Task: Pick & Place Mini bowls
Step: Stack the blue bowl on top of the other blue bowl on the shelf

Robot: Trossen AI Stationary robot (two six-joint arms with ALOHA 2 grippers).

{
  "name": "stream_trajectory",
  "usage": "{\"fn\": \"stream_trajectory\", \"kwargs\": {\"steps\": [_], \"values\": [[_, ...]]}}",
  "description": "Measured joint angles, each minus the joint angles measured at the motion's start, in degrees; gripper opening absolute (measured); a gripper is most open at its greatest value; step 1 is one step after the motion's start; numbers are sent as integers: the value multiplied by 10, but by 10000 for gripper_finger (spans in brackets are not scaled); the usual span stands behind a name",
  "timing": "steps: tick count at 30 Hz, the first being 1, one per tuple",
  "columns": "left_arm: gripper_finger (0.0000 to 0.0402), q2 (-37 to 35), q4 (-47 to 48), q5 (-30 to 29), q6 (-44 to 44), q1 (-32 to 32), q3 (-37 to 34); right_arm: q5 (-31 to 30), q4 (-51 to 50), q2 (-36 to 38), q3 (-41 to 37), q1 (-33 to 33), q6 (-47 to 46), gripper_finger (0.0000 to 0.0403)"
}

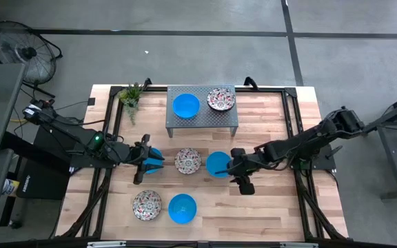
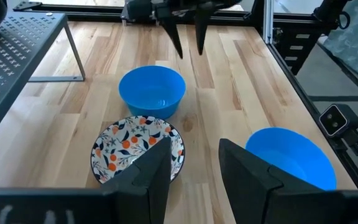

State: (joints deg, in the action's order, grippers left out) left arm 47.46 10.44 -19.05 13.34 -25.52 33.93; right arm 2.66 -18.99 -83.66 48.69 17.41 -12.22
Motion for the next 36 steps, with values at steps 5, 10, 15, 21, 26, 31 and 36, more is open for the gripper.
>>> {"fn": "stream_trajectory", "kwargs": {"steps": [5, 10, 15, 21, 26, 31, 36], "values": [[133, 1, 0, 0, 0, 0, 0, -23, 5, -16, 0, -2, 35, 154], [133, 1, 0, -2, 0, 0, 0, -35, 7, -19, 0, -7, 56, 149], [133, 1, 0, -2, 0, 0, 0, -56, -6, -28, 34, -9, 89, 155], [133, 1, 1, -2, 0, 0, 0, -72, -90, -96, 122, -11, 128, 157], [133, 1, 1, -2, 0, 0, 0, -61, -168, -149, 185, -17, 135, 148], [133, 1, 1, -2, 0, 0, 0, -48, -177, -175, 204, -17, 163, 137], [133, 1, 2, -2, 0, 0, 0, -31, -195, -194, 202, -17, 168, 135]]}}
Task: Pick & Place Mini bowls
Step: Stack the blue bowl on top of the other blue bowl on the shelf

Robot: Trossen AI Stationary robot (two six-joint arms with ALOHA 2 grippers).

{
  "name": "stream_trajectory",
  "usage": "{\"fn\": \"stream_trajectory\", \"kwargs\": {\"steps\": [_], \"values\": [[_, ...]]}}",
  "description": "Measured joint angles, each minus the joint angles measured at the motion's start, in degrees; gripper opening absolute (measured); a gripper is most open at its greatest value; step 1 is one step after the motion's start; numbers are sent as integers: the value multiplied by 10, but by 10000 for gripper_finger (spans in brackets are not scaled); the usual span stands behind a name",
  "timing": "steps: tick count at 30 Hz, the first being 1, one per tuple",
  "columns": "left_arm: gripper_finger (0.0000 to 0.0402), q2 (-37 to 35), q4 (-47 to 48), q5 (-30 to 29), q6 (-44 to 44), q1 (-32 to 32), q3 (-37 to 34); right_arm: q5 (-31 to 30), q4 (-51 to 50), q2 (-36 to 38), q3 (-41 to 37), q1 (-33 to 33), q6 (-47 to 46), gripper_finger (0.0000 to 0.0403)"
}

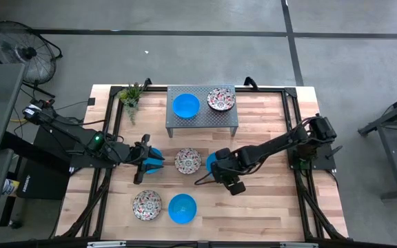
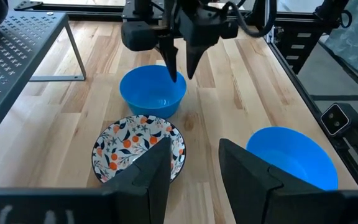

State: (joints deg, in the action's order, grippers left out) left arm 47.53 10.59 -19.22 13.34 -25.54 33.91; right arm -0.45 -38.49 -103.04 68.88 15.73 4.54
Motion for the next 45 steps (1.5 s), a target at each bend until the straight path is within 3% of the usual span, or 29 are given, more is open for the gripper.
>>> {"fn": "stream_trajectory", "kwargs": {"steps": [36, 45], "values": [[133, 0, -1, 7, -15, 0, 0, -27, -24, -21, -5, -3, -6, 126], [133, 0, -1, 7, -15, 0, 0, -20, -32, -21, -5, -3, -17, 47]]}}
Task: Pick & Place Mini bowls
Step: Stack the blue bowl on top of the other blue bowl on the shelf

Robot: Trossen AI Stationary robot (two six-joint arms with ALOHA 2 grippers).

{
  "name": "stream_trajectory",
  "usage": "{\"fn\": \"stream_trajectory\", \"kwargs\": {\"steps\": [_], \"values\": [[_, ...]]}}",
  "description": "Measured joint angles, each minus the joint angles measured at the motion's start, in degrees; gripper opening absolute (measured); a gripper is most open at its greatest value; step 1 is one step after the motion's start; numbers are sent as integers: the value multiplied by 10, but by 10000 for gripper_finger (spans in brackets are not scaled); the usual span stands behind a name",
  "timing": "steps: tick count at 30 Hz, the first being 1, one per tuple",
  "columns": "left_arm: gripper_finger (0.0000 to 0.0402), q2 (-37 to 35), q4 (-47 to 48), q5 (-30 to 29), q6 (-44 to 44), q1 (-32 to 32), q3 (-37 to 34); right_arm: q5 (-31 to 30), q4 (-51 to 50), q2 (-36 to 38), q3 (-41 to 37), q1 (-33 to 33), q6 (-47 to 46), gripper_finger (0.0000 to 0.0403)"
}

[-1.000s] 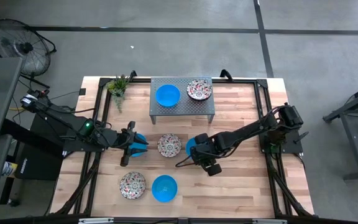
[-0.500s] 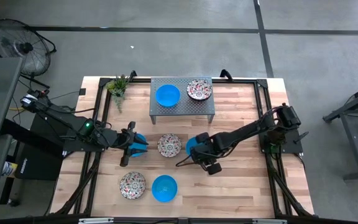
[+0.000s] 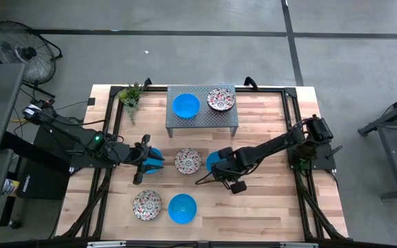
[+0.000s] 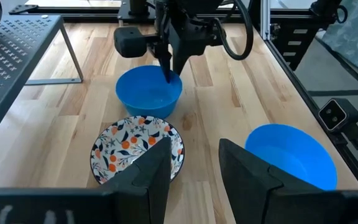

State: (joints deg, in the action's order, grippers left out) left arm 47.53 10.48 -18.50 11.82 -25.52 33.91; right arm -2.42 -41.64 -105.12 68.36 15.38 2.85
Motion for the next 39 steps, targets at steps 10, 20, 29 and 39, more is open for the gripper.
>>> {"fn": "stream_trajectory", "kwargs": {"steps": [10, 20, 29, 39], "values": [[133, 0, 0, 0, 0, 0, 0, -2, -16, 8, 2, 2, -96, 3], [133, 0, -1, 0, -8, 0, 0, 2, -101, 21, 94, 58, -129, 1], [133, 1, -66, 1, -175, 0, 0, 17, -177, 21, 235, 99, -44, 0], [133, 98, -134, 55, -370, 39, 69, 69, -188, 21, 335, 82, 64, 0]]}}
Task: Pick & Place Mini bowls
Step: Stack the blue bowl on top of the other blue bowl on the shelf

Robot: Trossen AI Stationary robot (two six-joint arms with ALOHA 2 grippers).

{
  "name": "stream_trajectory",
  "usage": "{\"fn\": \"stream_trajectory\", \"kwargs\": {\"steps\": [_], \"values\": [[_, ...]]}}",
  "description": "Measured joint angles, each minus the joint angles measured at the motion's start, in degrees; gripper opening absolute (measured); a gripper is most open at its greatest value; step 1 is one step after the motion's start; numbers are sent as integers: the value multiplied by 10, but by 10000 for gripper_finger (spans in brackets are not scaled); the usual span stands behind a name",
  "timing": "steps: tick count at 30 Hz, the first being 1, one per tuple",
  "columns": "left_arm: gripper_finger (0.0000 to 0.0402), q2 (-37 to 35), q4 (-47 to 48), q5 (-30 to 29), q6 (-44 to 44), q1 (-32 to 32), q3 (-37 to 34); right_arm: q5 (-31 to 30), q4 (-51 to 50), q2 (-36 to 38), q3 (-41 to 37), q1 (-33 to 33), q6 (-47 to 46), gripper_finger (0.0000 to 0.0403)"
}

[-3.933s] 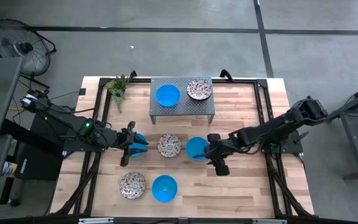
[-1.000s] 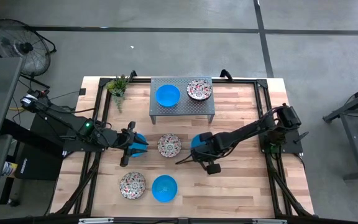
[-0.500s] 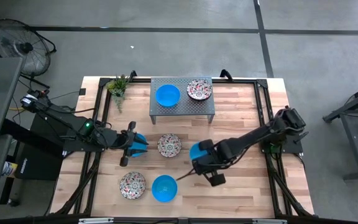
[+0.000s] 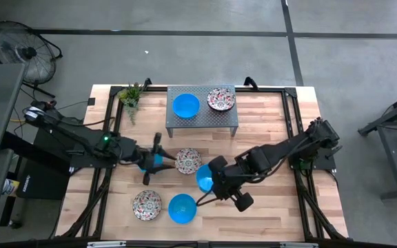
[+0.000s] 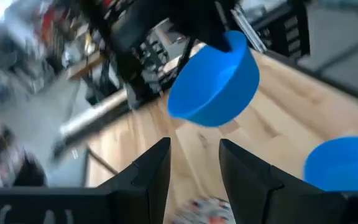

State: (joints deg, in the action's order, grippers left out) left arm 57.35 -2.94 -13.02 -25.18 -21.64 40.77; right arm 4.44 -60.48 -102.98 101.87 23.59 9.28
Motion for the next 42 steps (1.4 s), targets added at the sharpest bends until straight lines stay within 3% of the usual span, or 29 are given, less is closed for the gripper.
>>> {"fn": "stream_trajectory", "kwargs": {"steps": [5, 18, 25, 37, 42], "values": [[133, 71, 5, 8, -186, -1, 43, 45, -14, 0, 19, -15, 32, 0], [133, 197, 71, -13, -329, -1, 167, 101, -27, 1, 20, -20, 49, 0], [133, 248, 106, 7, -365, -1, 219, 101, -32, 1, 20, -26, 54, 0], [133, 270, 111, 19, -380, -1, 238, 100, -32, 2, 20, -41, 65, 0], [107, 270, 114, 20, -376, -1, 238, 95, -31, 2, 20, -41, 76, 0]]}}
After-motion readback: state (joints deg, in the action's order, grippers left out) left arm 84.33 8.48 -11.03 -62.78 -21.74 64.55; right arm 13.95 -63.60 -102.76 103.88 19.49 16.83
